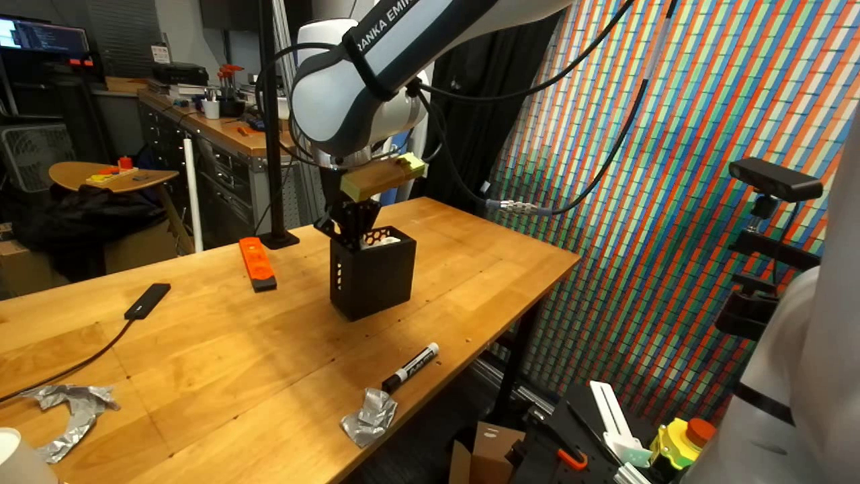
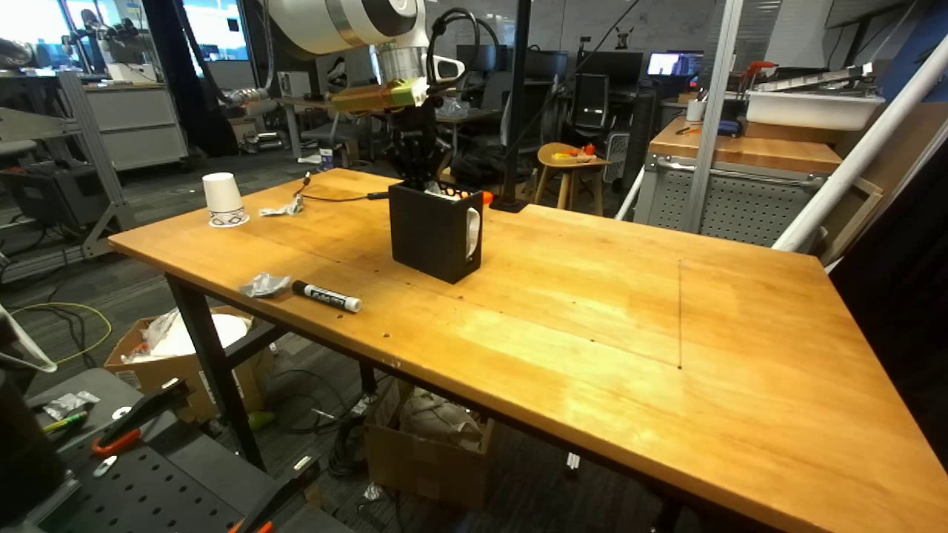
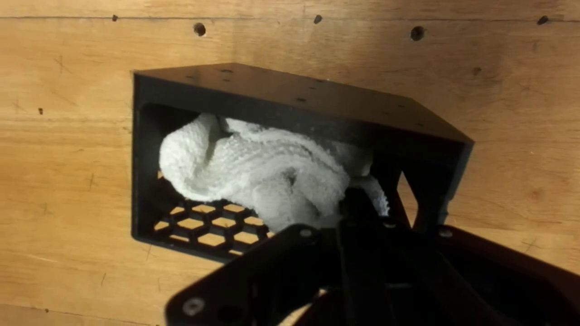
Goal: Shove the cloth in the black box
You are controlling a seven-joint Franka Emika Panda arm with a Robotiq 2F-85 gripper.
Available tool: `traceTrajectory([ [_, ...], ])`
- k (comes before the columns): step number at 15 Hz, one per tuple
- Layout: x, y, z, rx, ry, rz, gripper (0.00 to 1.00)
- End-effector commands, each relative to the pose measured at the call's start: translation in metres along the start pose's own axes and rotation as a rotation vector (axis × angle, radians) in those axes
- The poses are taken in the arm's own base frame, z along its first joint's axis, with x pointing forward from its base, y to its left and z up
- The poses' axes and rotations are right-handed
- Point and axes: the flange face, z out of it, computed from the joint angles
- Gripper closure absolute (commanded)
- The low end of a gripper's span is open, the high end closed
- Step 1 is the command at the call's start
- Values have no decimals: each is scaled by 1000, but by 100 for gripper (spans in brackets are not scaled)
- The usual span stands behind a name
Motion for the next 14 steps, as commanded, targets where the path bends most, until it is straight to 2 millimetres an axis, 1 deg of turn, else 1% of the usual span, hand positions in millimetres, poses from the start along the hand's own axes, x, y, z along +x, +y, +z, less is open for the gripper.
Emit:
traceTrajectory([
  [1,5,2,4,-30,15,-14,100],
  [3,7,1,9,-17,-3,-16,100],
  [7,6,-8,33,46,-85,-31,100],
  [9,6,-9,40,90,-119,-35,100],
  [11,8,-5,37,114,-127,-27,100],
  [14,12,6,27,127,-121,-13,100],
])
